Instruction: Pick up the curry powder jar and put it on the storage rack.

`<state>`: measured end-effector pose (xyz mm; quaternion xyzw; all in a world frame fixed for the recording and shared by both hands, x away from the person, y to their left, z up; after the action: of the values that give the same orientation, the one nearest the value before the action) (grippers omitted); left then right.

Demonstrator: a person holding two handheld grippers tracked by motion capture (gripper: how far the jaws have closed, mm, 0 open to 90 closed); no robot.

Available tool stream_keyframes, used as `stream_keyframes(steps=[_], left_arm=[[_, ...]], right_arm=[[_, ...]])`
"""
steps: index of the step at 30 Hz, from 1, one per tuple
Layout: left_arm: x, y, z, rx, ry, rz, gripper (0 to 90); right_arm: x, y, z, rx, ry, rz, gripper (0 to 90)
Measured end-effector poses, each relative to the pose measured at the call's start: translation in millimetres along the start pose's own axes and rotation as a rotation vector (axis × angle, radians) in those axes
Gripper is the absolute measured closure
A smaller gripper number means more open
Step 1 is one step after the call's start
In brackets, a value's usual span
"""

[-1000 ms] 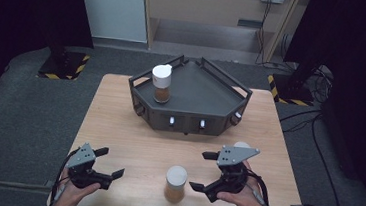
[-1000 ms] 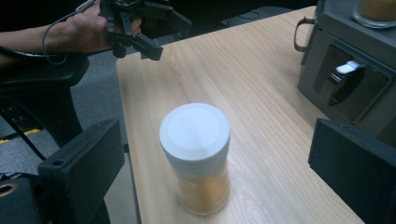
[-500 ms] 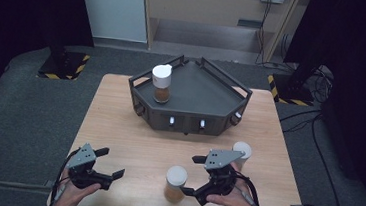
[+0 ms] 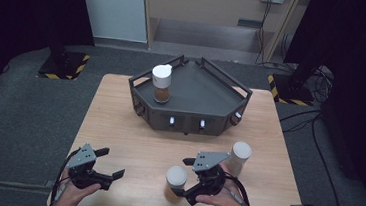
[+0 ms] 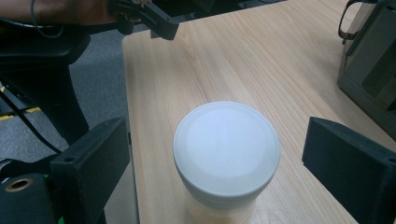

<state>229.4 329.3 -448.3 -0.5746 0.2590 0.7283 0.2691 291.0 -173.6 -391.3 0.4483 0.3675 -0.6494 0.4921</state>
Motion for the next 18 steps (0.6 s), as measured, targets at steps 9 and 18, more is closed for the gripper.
stream_keyframes(steps=[9,18], left_arm=[[-0.1,0.2,-0.1,0.001,-0.001,-0.001,2.7],[0.0,0.1,0.0,0.001,0.000,-0.001,2.7]], right_arm=[[5.2,-1.2,-10.1,0.011,-0.020,0.009,11.3],[10.9,0.1,-14.8,0.016,-0.021,0.006,16.1]])
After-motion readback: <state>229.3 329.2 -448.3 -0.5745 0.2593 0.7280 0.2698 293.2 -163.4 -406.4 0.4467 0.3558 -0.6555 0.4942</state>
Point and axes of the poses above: each handheld gripper's, and its own axes: z roughly backward along the jaws, x roughly out of its underside, y roughly to its right, the point moved 5 cm from there along -z, roughly forward along the jaws, and after that the axes turned 13 degrees about y, right-handed, at the moved point
